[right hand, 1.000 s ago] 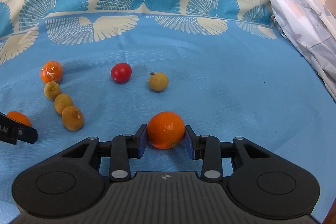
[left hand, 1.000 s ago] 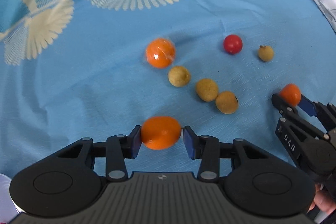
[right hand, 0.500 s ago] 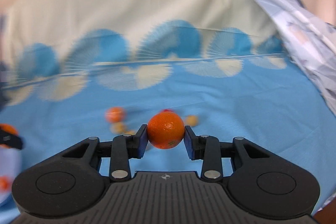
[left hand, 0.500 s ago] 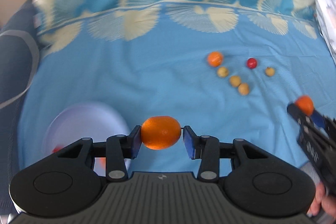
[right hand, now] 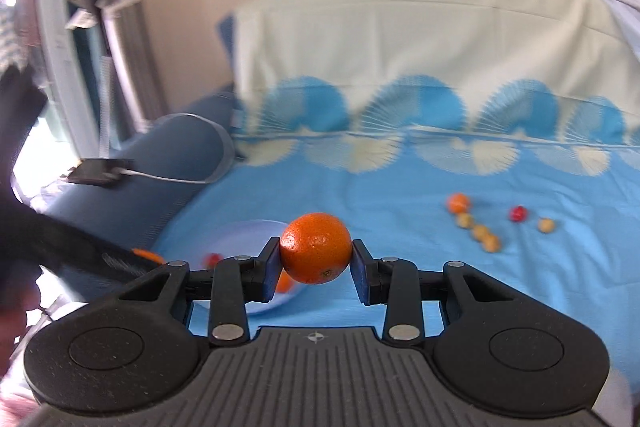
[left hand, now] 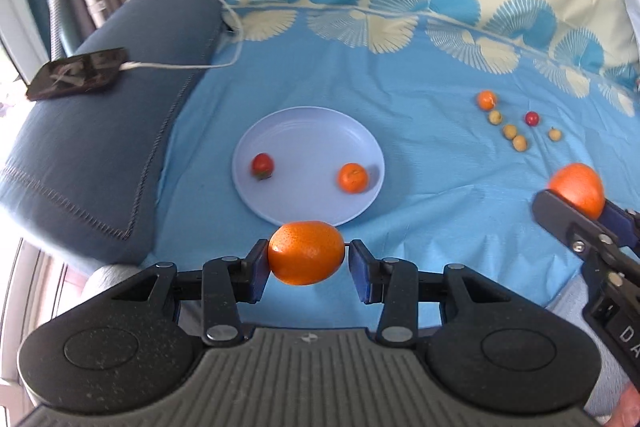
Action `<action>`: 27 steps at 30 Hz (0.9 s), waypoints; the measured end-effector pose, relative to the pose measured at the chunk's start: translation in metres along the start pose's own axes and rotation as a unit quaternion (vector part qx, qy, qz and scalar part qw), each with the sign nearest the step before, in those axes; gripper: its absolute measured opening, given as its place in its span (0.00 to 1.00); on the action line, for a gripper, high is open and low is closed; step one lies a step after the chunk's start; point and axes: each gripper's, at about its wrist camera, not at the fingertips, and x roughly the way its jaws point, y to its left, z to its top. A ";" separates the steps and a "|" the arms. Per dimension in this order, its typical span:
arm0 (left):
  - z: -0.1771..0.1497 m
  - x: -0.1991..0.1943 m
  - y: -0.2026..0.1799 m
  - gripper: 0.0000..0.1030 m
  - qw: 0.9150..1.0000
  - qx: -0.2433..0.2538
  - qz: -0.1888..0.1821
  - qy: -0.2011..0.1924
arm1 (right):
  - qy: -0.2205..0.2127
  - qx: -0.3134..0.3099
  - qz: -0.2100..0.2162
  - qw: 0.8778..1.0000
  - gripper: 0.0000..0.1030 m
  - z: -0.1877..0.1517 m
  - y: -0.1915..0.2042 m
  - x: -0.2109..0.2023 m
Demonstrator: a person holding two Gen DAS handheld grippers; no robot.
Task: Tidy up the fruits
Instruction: 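Carry both held oranges over the blue plate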
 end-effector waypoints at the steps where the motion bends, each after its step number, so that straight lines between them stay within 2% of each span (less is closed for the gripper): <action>1: -0.006 -0.005 0.005 0.46 1.000 -0.005 -0.002 -0.004 | 0.002 -0.007 0.008 1.000 0.37 0.000 0.008 -0.003; 7: -0.024 -0.021 0.027 0.46 0.999 -0.041 -0.018 -0.018 | 0.005 -0.058 0.009 0.998 0.37 -0.004 0.039 -0.020; 17: -0.028 -0.034 0.042 0.46 0.997 -0.055 -0.029 -0.042 | 0.001 -0.093 0.000 0.996 0.37 -0.006 0.062 -0.027; 27: -0.028 -0.032 0.045 0.46 0.997 -0.060 -0.031 -0.041 | 0.012 -0.093 -0.004 0.996 0.37 -0.005 0.064 -0.021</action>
